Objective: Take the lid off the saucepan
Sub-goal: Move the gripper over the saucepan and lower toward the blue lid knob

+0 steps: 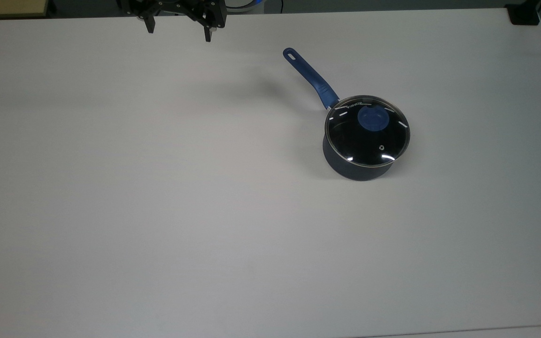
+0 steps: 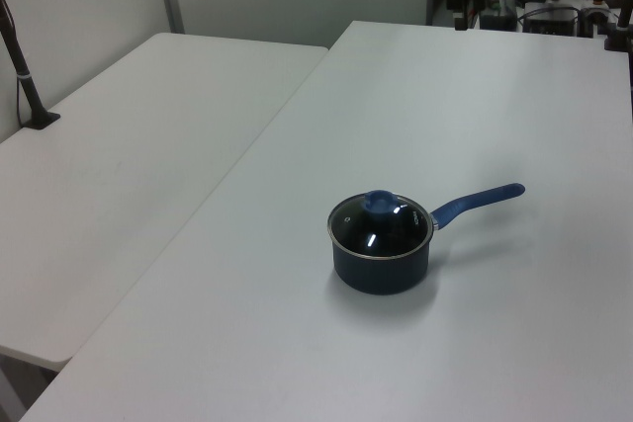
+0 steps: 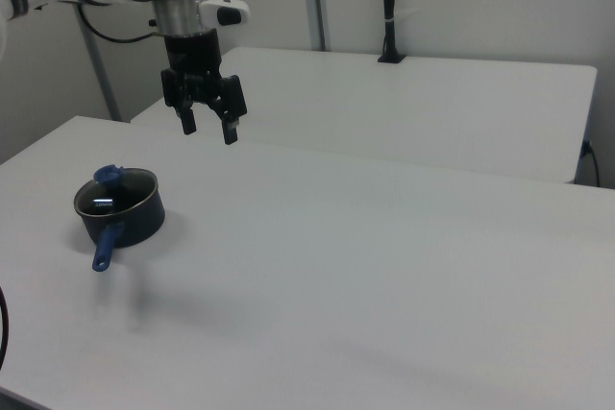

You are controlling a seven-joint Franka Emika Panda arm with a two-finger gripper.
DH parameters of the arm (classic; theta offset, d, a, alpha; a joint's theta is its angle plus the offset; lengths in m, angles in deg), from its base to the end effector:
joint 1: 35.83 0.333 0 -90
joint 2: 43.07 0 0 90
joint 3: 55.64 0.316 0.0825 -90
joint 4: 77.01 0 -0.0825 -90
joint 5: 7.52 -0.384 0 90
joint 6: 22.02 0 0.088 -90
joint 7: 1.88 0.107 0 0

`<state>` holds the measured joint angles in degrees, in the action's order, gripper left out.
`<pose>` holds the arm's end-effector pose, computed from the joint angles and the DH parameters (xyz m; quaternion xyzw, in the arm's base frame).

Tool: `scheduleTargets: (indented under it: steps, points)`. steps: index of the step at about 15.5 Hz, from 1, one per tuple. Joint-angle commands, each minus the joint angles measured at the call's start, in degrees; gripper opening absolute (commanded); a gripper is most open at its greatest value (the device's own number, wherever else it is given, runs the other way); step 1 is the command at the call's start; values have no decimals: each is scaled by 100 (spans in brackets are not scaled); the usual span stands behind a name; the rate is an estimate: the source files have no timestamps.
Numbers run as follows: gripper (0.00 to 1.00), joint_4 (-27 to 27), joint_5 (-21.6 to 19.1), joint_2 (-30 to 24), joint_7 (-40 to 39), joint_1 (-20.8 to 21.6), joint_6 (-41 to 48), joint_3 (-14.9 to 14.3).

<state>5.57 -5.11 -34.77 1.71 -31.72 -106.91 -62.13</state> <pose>0.5881 -0.0243 0.5955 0.9968 -0.0526 -0.0514 0.0297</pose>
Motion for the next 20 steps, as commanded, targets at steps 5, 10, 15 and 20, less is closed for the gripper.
scheduleTargets:
  steps: [5, 10, 15, 20]
  points:
    - [100, 48, 102, -92, 10, 72, 104, -11]
    - [100, 40, 67, -100, 10, 63, 122, -11]
    - [100, 40, -126, 49, -7, 238, -123, 94]
    - [100, 31, -285, 277, 89, 1037, -502, 95]
